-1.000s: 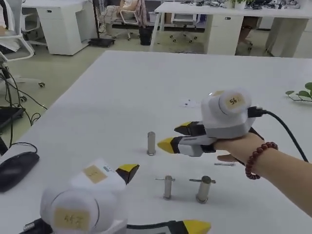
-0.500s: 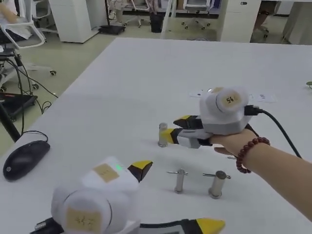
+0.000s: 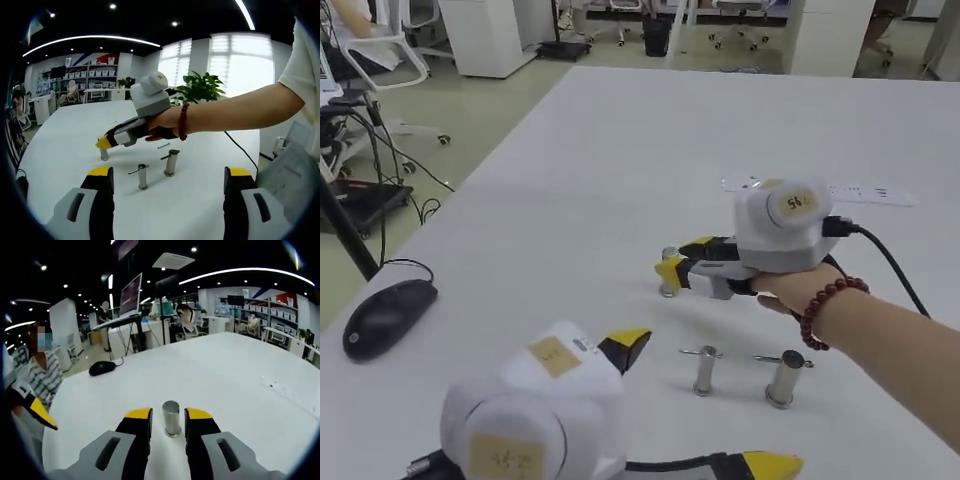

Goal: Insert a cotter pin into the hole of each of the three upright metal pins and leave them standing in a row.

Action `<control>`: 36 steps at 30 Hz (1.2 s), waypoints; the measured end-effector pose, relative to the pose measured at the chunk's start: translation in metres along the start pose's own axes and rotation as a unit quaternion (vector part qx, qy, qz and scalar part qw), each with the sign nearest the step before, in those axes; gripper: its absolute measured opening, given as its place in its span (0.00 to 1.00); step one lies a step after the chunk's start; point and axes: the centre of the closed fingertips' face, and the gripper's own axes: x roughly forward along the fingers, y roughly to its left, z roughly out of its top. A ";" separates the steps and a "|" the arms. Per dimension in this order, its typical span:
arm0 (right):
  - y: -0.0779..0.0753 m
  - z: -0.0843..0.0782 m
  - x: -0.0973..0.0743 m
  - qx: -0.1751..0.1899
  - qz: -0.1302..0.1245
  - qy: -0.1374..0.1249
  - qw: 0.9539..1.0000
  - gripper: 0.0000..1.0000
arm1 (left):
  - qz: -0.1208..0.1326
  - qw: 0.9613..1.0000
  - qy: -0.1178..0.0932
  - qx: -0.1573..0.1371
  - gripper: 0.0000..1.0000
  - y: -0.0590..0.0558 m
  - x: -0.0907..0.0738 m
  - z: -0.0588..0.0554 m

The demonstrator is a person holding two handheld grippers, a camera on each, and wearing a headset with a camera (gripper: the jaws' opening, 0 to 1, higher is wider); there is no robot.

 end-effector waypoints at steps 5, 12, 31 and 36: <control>0.001 -0.002 0.005 0.005 0.001 0.003 1.000 0.25 | -0.002 1.000 0.003 0.004 0.90 -0.002 0.001 -0.001; -0.002 -0.002 0.008 0.011 -0.008 0.005 1.000 0.20 | 0.004 1.000 0.002 0.001 0.88 0.001 0.001 -0.001; -0.008 -0.005 0.001 0.011 -0.025 0.023 0.999 0.14 | 0.012 1.000 -0.001 -0.001 0.87 0.004 -0.001 0.001; -0.008 -0.008 -0.007 0.006 -0.023 0.034 0.999 0.13 | 0.012 1.000 0.001 0.004 0.87 0.003 0.000 0.001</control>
